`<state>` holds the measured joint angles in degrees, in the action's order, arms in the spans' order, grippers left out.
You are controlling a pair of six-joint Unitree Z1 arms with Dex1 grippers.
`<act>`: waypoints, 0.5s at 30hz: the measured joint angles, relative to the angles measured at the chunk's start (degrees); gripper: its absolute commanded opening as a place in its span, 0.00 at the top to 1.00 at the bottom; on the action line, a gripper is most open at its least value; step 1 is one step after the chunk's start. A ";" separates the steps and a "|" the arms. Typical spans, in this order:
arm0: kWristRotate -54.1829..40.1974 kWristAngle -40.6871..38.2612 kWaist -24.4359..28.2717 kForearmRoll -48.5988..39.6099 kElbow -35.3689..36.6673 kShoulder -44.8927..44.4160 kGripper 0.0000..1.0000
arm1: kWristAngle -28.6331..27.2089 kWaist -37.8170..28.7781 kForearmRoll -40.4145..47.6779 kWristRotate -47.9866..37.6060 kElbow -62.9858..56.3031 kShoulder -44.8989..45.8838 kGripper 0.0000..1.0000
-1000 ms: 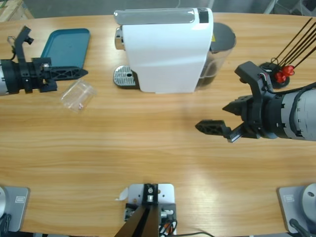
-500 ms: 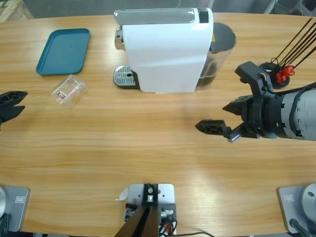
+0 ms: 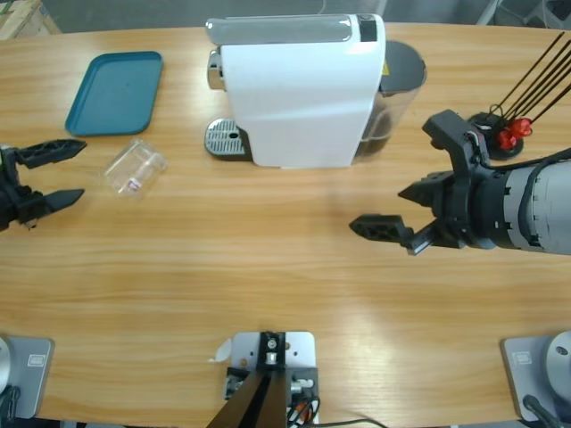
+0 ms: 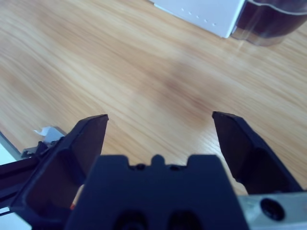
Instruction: Pour coffee
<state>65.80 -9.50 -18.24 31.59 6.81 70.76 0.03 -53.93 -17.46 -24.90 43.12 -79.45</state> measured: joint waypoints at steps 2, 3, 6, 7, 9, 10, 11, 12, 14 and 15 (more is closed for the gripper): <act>0.31 -0.56 0.00 0.96 -0.51 0.30 0.13 | 0.00 0.01 0.11 0.00 -0.29 0.00 0.02; 0.36 -0.79 0.00 0.96 -1.14 0.29 0.13 | 0.00 0.01 0.23 0.00 -0.49 0.00 0.02; 0.37 -0.92 0.00 0.95 -3.12 0.29 0.13 | 0.00 0.01 0.49 -0.01 -0.92 0.00 0.02; 0.44 -1.03 0.00 0.95 -3.38 0.29 0.13 | 0.00 0.01 0.58 -0.01 -0.95 0.00 0.02; 0.52 -1.95 0.00 1.06 -3.47 0.37 0.13 | 0.00 0.01 0.85 -0.01 -0.96 0.00 0.02; 0.52 -2.51 0.00 1.34 -3.47 0.64 0.13 | 0.00 0.01 0.97 -0.01 -0.96 0.00 0.02; 0.52 -3.17 -0.01 1.86 -3.47 1.26 0.13 | 0.00 0.01 1.04 -0.01 -0.96 0.00 0.02; 0.52 -4.05 -0.16 2.58 -3.47 2.21 0.13 | 0.00 0.01 1.10 -0.01 -0.96 0.00 0.02; 0.63 -5.67 -1.14 4.21 -3.46 4.33 0.13 | 0.00 0.01 1.11 -0.01 -0.98 0.00 0.02; 0.73 -6.03 -1.97 4.80 -3.46 5.30 0.13 | 0.00 0.01 1.12 -0.01 -1.03 0.00 0.02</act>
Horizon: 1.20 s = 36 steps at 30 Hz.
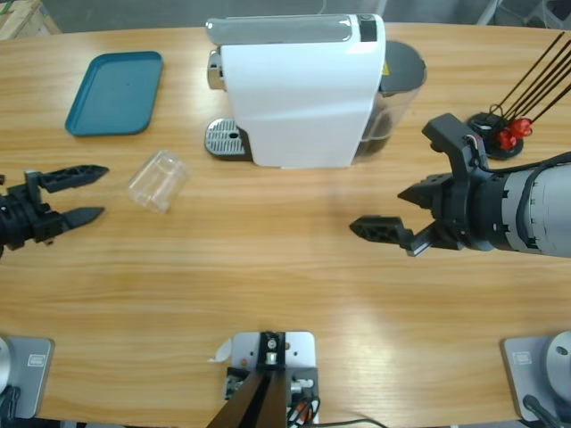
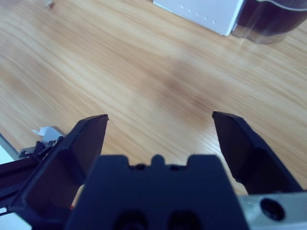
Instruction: Pour coffee
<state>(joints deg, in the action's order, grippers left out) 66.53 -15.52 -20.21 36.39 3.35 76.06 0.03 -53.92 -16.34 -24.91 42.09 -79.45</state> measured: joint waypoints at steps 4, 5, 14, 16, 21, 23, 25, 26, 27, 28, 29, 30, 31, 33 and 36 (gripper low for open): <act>0.41 -0.40 -3.32 1.54 0.04 1.77 0.13 | 0.00 0.00 0.00 -0.02 -0.48 0.00 0.02; 0.50 -0.40 -4.04 1.76 0.06 1.97 0.13 | 0.00 0.00 0.00 -0.05 -0.60 0.00 0.02; 3.82 0.00 -11.29 17.90 0.16 14.27 0.13 | 0.00 0.00 0.03 -0.33 -1.51 0.01 0.02; 4.14 0.80 -11.65 19.92 0.18 15.39 0.14 | 0.00 0.01 0.03 -0.44 -1.70 0.02 0.02; 4.26 3.18 -11.89 21.07 0.04 15.59 0.17 | 0.00 0.01 0.24 -0.47 -2.32 0.03 0.02; 4.26 3.75 -11.91 21.41 0.04 15.59 0.17 | 0.00 0.01 0.48 -0.47 -2.43 0.03 0.02; 4.26 4.22 -11.91 21.68 0.04 15.59 0.07 | 0.00 0.01 0.74 -0.47 -2.46 0.03 0.02; 4.26 4.47 -11.91 21.74 0.04 15.59 0.01 | 0.00 0.01 0.87 -0.47 -2.46 0.03 0.02; 4.26 4.78 -11.91 21.77 0.03 15.59 0.00 | 0.00 0.01 0.98 -0.48 -2.46 0.03 0.02; 4.26 5.07 -11.91 21.77 0.01 15.59 0.01 | 0.00 0.01 1.06 -0.48 -2.46 0.03 0.02; 4.26 5.34 -11.91 21.77 -0.06 15.59 0.11 | 0.00 0.01 1.11 -0.48 -2.46 0.03 0.02; 4.26 5.56 -11.91 21.78 -0.11 15.59 0.36 | 0.00 0.01 1.16 -0.48 -2.47 0.03 0.02; 4.26 5.75 -11.91 21.78 -0.12 15.59 0.43 | 0.00 0.01 1.16 -0.48 -2.47 0.03 0.02; 4.26 6.08 -11.91 21.80 -0.12 15.59 0.44 | 0.00 0.01 1.17 -0.48 -2.47 0.03 0.02; 4.26 7.52 -11.91 21.96 -0.56 15.59 0.44 | 0.17 0.01 1.21 -0.48 -2.47 0.03 0.02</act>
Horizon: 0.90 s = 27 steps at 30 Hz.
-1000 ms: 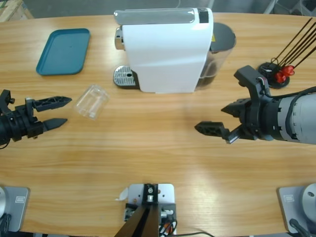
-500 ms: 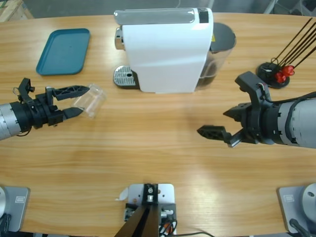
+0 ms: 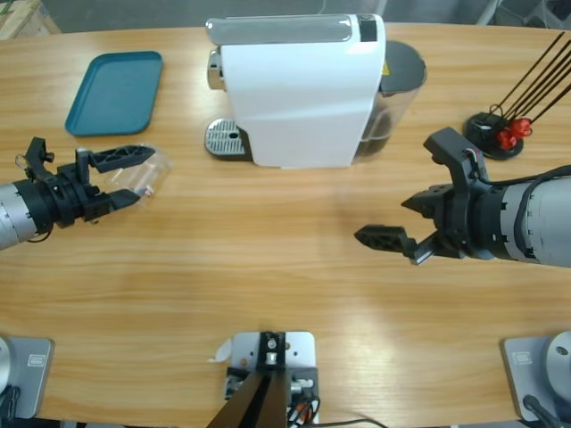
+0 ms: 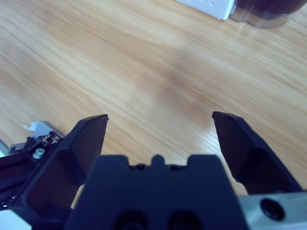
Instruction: Pour coffee
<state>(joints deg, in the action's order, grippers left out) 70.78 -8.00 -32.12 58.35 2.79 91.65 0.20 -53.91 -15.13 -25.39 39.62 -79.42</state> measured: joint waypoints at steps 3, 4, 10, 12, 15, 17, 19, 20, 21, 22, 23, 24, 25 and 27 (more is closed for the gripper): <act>0.00 2.25 0.00 0.04 -1.10 0.00 0.43 | 0.18 0.00 0.00 0.00 0.00 0.00 0.02; -0.02 2.80 -0.01 0.05 -1.16 0.00 0.44 | 0.21 0.00 0.00 0.00 0.00 0.00 0.02; -0.03 4.93 -0.02 0.23 -1.26 0.00 0.44 | 0.62 0.00 0.03 0.00 -0.05 0.00 0.02; -0.03 6.17 -0.02 0.23 -1.36 -0.09 0.44 | 0.98 0.00 0.31 0.00 -0.09 0.00 0.02; -0.03 8.67 -0.05 0.23 -1.40 -0.68 0.44 | 1.50 0.00 0.53 0.00 -0.25 0.00 0.02; -0.03 9.85 -0.05 0.23 -1.40 -0.89 0.53 | 1.68 0.00 0.54 0.00 -0.31 0.00 0.02; -0.03 10.45 -0.05 0.23 -1.44 -1.00 0.73 | 1.95 0.00 0.55 0.00 -0.31 0.00 0.02; -0.03 10.55 -0.05 0.23 -1.46 -1.09 0.81 | 2.03 0.00 0.63 0.00 -0.33 0.00 0.02; -0.03 10.60 -0.05 0.23 -1.46 -1.16 0.97 | 2.12 0.00 0.75 0.00 -0.36 0.00 0.02; -0.05 10.62 -0.05 0.23 -1.47 -1.16 1.00 | 2.18 0.00 0.87 0.00 -0.39 0.00 0.02; -0.08 10.66 -0.05 0.23 -1.48 -1.16 1.00 | 2.21 0.00 1.04 0.00 -0.44 0.00 0.02; -0.13 10.66 -0.05 0.23 -1.48 -1.16 1.00 | 2.31 0.00 1.23 0.00 -0.46 0.00 0.02; -0.20 10.66 -0.05 0.23 -1.51 -1.16 1.00 | 2.39 0.00 1.41 0.00 -0.46 0.00 0.02; -0.39 10.66 -0.05 0.23 -1.56 -1.16 1.00 | 2.49 0.00 1.62 0.00 -0.46 0.00 0.02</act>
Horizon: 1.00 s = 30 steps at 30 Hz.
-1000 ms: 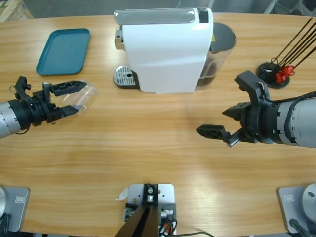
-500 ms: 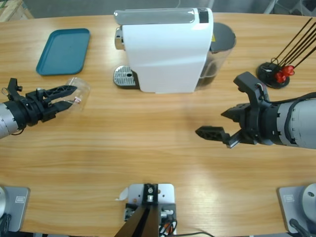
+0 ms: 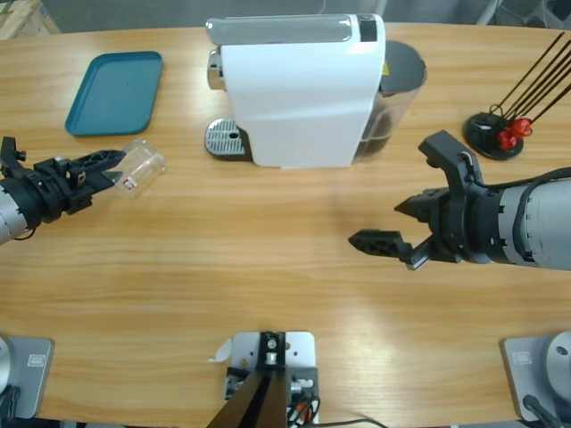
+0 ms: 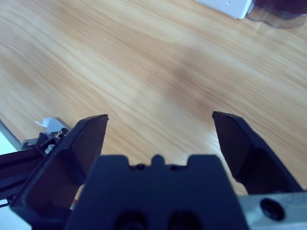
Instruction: Pour coffee
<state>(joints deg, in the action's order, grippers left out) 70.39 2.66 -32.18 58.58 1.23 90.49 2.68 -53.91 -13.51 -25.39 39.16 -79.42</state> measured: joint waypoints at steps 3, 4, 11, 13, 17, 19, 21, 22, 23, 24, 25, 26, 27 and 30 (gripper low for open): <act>-1.53 0.00 0.00 0.00 -0.03 0.00 1.00 | 0.31 0.00 0.26 0.00 -0.01 0.00 0.02; -1.95 0.00 0.00 0.00 -0.03 0.00 1.00 | 0.42 0.00 0.37 0.00 -0.01 0.00 0.02; -3.26 0.00 -0.01 0.11 -0.03 0.01 1.00 | 0.90 0.00 0.74 0.00 -0.37 0.00 0.02; -3.74 0.00 -0.01 0.11 -0.03 0.03 1.00 | 1.13 0.00 1.12 0.00 -0.64 0.00 0.02; -6.41 -1.12 0.25 0.14 0.04 -0.28 1.00 | 1.54 0.00 1.69 0.00 -1.07 0.00 0.02; -8.16 -2.48 0.34 0.14 0.14 -1.76 1.00 | 1.64 0.00 1.86 0.00 -1.13 0.00 0.02; -8.98 -3.87 0.39 -0.25 0.25 -4.39 1.00 | 1.73 0.00 1.92 0.00 -1.13 0.00 0.02; -9.00 -4.36 0.39 -1.11 0.44 -6.22 1.00 | 1.79 0.00 1.93 0.00 -1.13 0.00 0.02; -8.99 -4.68 0.40 -3.19 0.98 -8.56 1.00 | 1.82 0.00 1.96 0.00 -1.14 0.00 0.02; -8.99 -4.87 0.41 -7.31 2.10 -11.41 1.00 | 1.86 0.00 1.96 0.00 -1.14 0.00 0.02; -8.99 -5.00 0.42 -12.88 3.99 -14.39 1.00 | 1.92 0.00 1.98 0.00 -1.14 0.00 0.02; -9.00 -5.06 0.44 -19.19 6.37 -17.30 1.00 | 2.01 0.00 2.01 0.00 -1.14 0.00 0.02; -9.41 -5.17 0.44 -27.51 10.07 -20.54 1.00 | 2.05 0.00 2.04 0.00 -1.14 0.00 0.02; -12.08 -6.69 0.45 -41.26 18.26 -24.44 1.00 | 2.07 0.00 2.05 0.00 -1.15 0.00 0.02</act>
<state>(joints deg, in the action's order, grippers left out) 58.31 -4.03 -31.73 17.32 19.49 66.05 4.76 -53.91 -11.46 -25.39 38.01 -79.43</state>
